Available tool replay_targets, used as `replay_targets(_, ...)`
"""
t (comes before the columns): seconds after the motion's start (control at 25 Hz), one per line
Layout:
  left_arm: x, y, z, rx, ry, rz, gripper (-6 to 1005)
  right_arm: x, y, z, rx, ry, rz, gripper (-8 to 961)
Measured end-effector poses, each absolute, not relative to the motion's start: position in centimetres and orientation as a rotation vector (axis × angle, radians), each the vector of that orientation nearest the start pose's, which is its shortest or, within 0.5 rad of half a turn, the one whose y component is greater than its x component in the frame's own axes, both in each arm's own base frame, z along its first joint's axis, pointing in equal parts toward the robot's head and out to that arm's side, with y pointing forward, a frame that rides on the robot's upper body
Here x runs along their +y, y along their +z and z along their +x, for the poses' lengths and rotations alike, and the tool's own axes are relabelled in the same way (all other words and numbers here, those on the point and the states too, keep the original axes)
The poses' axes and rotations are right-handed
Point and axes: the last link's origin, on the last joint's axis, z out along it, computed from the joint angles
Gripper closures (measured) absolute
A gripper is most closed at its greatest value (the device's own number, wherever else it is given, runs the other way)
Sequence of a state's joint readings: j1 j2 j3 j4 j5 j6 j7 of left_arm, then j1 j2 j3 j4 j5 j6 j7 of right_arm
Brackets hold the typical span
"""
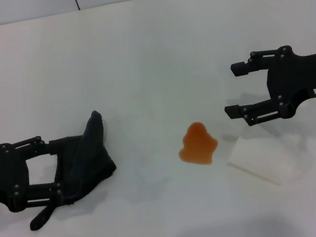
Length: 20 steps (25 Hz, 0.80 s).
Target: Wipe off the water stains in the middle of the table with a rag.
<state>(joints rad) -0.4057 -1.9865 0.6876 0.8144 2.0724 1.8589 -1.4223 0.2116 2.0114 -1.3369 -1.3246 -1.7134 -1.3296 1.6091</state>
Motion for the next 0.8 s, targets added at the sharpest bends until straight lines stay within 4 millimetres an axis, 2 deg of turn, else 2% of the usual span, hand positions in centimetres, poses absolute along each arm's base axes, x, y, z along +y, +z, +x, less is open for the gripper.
replay_targets(0.8, 28.14, 5.30, -28.95, -0.609, -0.607, -2.890, 125, 30.92, 2.60, 20.78, 0.273, 0.455, -2.741, 126)
